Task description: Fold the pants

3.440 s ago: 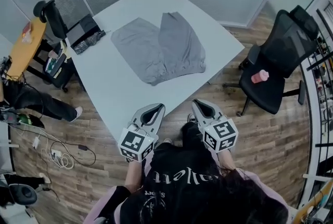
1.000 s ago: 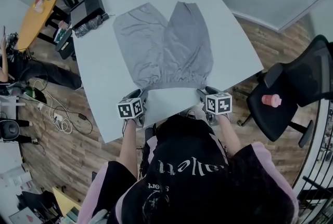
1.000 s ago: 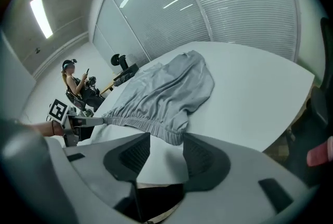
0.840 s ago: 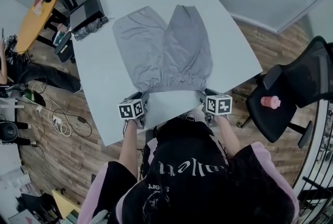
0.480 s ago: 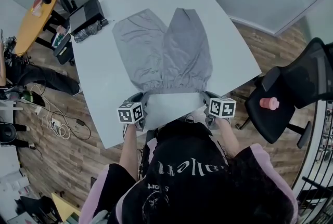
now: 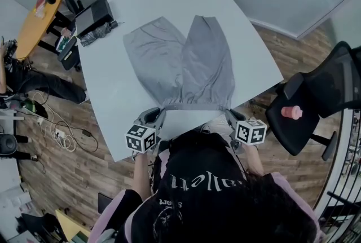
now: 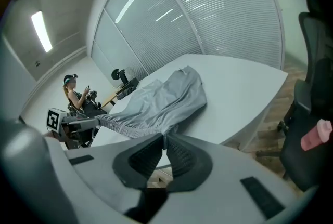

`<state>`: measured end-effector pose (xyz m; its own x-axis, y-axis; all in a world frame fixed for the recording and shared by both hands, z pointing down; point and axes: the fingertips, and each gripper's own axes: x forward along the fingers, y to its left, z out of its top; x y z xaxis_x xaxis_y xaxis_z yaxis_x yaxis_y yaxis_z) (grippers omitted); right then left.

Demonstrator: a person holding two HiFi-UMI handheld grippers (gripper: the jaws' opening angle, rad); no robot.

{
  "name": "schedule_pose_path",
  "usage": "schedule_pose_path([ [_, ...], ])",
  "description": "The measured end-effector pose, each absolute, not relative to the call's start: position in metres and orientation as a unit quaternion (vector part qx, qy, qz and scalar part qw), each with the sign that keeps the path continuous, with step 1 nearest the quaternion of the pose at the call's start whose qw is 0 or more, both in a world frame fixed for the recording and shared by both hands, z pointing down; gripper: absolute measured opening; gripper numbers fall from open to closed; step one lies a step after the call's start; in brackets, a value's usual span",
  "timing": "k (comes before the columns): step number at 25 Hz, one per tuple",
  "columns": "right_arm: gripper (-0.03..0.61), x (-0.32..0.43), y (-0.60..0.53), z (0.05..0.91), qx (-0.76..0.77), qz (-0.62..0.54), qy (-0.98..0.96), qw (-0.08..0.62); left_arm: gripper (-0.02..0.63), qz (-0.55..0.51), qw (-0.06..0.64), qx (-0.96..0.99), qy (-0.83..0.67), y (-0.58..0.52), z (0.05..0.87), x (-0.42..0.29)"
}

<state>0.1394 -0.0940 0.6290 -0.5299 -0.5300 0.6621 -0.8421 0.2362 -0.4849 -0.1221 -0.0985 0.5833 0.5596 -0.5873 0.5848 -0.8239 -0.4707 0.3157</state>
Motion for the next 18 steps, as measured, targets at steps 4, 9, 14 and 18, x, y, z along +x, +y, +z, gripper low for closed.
schedule_pose_path([
  [4, 0.038, 0.143, -0.08, 0.597, 0.441, 0.415, -0.778, 0.169, 0.054, 0.179, 0.262, 0.855, -0.41, -0.09, 0.545, -0.111],
  [9, 0.038, 0.149, -0.079, 0.549, 0.438, 0.411, -0.792, 0.108, 0.052, 0.143, 0.215, 0.874, -0.412, -0.095, 0.499, -0.113],
  [14, 0.038, 0.147, -0.101, 0.523, 0.432, 0.385, -0.811, 0.089, 0.052, 0.145, 0.177, 0.878, -0.42, -0.124, 0.482, -0.123],
  [18, 0.038, 0.141, -0.132, 0.519, 0.428, 0.358, -0.824, 0.096, 0.052, 0.159, 0.146, 0.88, -0.423, -0.154, 0.474, -0.13],
])
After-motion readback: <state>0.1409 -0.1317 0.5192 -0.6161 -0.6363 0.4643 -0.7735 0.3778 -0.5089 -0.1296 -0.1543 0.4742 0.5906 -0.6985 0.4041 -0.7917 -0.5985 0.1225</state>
